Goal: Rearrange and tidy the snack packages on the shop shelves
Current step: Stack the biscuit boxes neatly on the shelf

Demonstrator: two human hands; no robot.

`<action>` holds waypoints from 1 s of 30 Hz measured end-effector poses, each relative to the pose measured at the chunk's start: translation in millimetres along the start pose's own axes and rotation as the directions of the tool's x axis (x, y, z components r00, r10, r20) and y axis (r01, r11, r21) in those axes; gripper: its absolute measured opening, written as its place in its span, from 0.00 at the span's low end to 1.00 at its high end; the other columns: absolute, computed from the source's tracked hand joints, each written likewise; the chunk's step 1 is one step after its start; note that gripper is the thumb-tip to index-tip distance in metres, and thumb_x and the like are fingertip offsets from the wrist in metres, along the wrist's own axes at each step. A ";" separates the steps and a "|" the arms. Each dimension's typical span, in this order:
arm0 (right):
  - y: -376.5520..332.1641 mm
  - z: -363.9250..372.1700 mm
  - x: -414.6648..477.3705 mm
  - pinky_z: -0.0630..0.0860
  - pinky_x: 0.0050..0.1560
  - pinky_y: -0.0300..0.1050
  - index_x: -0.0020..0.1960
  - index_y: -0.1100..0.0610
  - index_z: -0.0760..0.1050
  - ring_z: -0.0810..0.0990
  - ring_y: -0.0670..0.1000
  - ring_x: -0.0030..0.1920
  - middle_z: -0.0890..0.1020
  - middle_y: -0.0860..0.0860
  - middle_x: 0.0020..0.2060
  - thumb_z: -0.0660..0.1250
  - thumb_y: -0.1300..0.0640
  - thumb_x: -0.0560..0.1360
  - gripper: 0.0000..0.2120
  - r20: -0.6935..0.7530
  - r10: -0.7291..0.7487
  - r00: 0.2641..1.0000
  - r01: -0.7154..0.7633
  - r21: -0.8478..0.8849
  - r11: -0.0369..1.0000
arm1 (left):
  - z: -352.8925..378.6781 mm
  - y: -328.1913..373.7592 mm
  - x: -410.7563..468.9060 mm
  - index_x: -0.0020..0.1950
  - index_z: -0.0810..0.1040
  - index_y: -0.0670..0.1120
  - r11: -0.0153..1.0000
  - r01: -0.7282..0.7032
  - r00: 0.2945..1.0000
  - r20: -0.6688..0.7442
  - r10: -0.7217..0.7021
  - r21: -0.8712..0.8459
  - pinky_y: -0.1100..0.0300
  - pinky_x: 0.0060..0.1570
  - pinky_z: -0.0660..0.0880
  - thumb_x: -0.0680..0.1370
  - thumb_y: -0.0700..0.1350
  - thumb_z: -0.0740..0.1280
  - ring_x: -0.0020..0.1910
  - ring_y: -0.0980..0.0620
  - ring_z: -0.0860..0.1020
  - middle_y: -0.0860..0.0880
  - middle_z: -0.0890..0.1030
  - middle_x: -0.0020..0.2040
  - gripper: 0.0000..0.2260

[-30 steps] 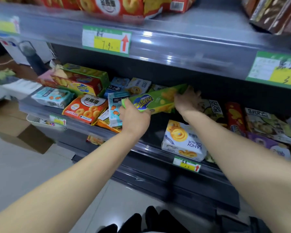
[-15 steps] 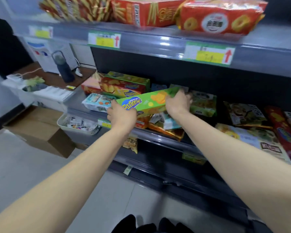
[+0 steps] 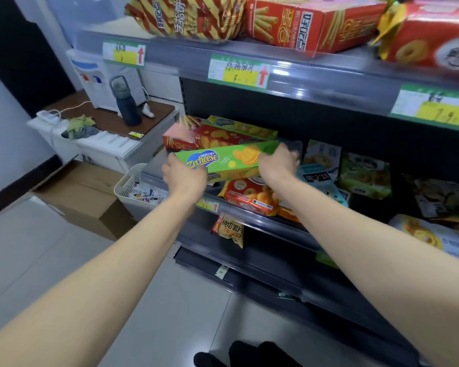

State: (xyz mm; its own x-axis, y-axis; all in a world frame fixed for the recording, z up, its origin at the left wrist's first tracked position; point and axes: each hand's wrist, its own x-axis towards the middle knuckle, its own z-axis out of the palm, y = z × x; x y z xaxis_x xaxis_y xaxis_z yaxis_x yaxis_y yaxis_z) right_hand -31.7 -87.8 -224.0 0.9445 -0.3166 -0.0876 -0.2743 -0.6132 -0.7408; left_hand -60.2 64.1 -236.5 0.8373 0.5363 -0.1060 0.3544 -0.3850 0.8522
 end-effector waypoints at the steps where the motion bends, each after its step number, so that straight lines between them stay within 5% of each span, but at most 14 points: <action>1: -2.5 3.6 3.6 0.65 0.65 0.51 0.67 0.61 0.66 0.61 0.61 0.70 0.63 0.61 0.68 0.59 0.55 0.78 0.19 0.012 -0.001 1.000 0.001 -0.001 1.000 | 0.5 -0.9 5.3 0.68 0.63 0.39 1.000 -0.004 1.000 -0.008 0.004 -0.003 0.45 0.65 0.67 0.73 0.43 0.67 0.65 0.38 0.68 0.39 0.68 0.66 0.26; 8: -16.3 27.5 11.1 0.63 0.69 0.53 0.65 0.65 0.69 0.61 0.62 0.71 0.62 0.63 0.70 0.60 0.55 0.79 0.19 0.108 0.045 0.993 -0.046 0.001 0.999 | -1.9 -11.1 45.4 0.66 0.66 0.38 0.999 -0.015 0.998 -0.055 0.017 0.035 0.43 0.63 0.69 0.72 0.44 0.68 0.64 0.37 0.70 0.38 0.71 0.64 0.25; 11: -20.5 37.4 15.9 0.74 0.60 0.52 0.53 0.62 0.73 0.75 0.60 0.58 0.75 0.58 0.54 0.60 0.57 0.79 0.10 0.134 0.064 0.989 -0.077 0.090 0.993 | -2.9 -10.5 63.7 0.66 0.67 0.38 0.998 -0.040 0.996 -0.074 0.044 0.052 0.44 0.63 0.69 0.73 0.43 0.67 0.64 0.38 0.69 0.38 0.70 0.64 0.24; 13: -24.2 44.0 18.8 0.77 0.53 0.49 0.49 0.62 0.72 0.78 0.57 0.50 0.76 0.57 0.46 0.59 0.60 0.79 0.06 0.138 0.085 0.987 -0.103 0.134 0.986 | -4.6 -10.5 76.6 0.67 0.66 0.38 0.995 -0.062 0.995 -0.070 0.068 0.084 0.46 0.65 0.66 0.74 0.42 0.67 0.66 0.38 0.67 0.37 0.68 0.66 0.23; 19: -34.5 78.8 31.0 0.76 0.45 0.49 0.55 0.67 0.73 0.74 0.56 0.44 0.73 0.57 0.42 0.56 0.65 0.76 0.11 0.155 0.232 0.960 -0.259 0.185 0.948 | -17.8 -15.1 113.7 0.68 0.64 0.37 0.968 -0.139 0.989 -0.021 0.147 0.208 0.50 0.66 0.60 0.75 0.42 0.65 0.67 0.37 0.64 0.36 0.65 0.67 0.23; 22: -39.8 92.4 34.4 0.70 0.32 0.42 0.64 0.67 0.69 0.72 0.53 0.37 0.72 0.56 0.42 0.54 0.66 0.76 0.18 0.183 0.276 0.944 -0.308 0.184 0.933 | -23.2 -16.0 132.3 0.69 0.64 0.37 0.953 -0.185 0.982 0.016 0.187 0.240 0.50 0.66 0.59 0.75 0.41 0.65 0.67 0.37 0.63 0.36 0.65 0.68 0.24; 30: -30.5 97.1 35.0 0.56 0.25 0.41 0.58 0.63 0.69 0.61 0.49 0.27 0.63 0.52 0.29 0.52 0.67 0.77 0.12 0.114 0.379 0.918 -0.395 0.210 0.894 | -11.1 -12.5 145.4 0.69 0.63 0.36 0.919 -0.309 0.947 0.174 0.272 0.247 0.51 0.66 0.58 0.75 0.40 0.65 0.67 0.37 0.61 0.36 0.64 0.67 0.24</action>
State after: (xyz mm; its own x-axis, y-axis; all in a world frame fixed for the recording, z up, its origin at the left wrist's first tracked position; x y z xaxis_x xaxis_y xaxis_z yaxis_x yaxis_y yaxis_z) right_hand 27.3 -9.9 -269.1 0.7840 -0.4410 -0.4369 -0.5805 -0.2713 -0.7678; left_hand 52.5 155.2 -256.9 0.9612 0.2725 0.0423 0.1694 -0.7046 0.6891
